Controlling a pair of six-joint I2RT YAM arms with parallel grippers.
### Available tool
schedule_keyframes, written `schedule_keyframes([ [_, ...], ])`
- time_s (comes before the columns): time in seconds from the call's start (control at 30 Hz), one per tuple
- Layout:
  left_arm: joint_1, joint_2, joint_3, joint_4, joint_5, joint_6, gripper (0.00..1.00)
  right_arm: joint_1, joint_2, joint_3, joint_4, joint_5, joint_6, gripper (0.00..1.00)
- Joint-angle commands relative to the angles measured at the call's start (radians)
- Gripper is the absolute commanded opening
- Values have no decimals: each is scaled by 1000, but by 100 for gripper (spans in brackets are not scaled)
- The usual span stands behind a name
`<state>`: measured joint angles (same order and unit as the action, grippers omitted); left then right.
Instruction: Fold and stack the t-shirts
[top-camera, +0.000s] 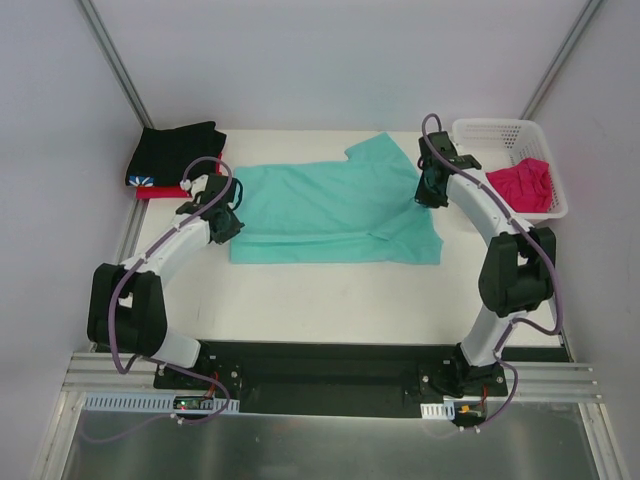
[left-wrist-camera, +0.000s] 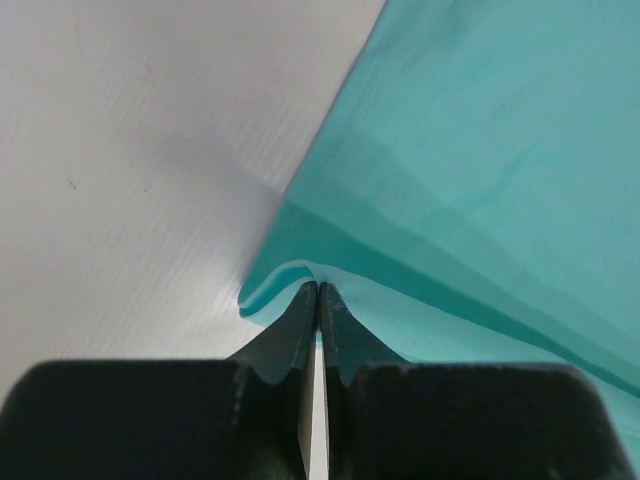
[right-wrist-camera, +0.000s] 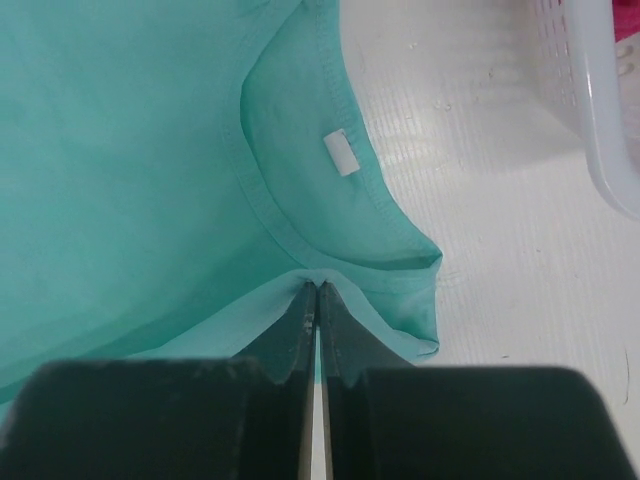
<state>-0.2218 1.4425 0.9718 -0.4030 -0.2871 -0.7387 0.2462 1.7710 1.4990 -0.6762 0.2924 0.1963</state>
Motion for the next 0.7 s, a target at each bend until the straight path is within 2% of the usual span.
schedule_keyframes([
  [0.0,21,36,59,20,19,19,0,-12,27,70,4,1,-11,2],
  [0.43,38,119,94,47,35,16,0,-21,116,125,7,-10,-14,2],
  [0.5,39,127,93,55,34,10,0,-22,136,141,7,-16,-20,7],
  [0.67,53,139,99,73,26,4,0,-24,165,174,15,-7,-24,7],
])
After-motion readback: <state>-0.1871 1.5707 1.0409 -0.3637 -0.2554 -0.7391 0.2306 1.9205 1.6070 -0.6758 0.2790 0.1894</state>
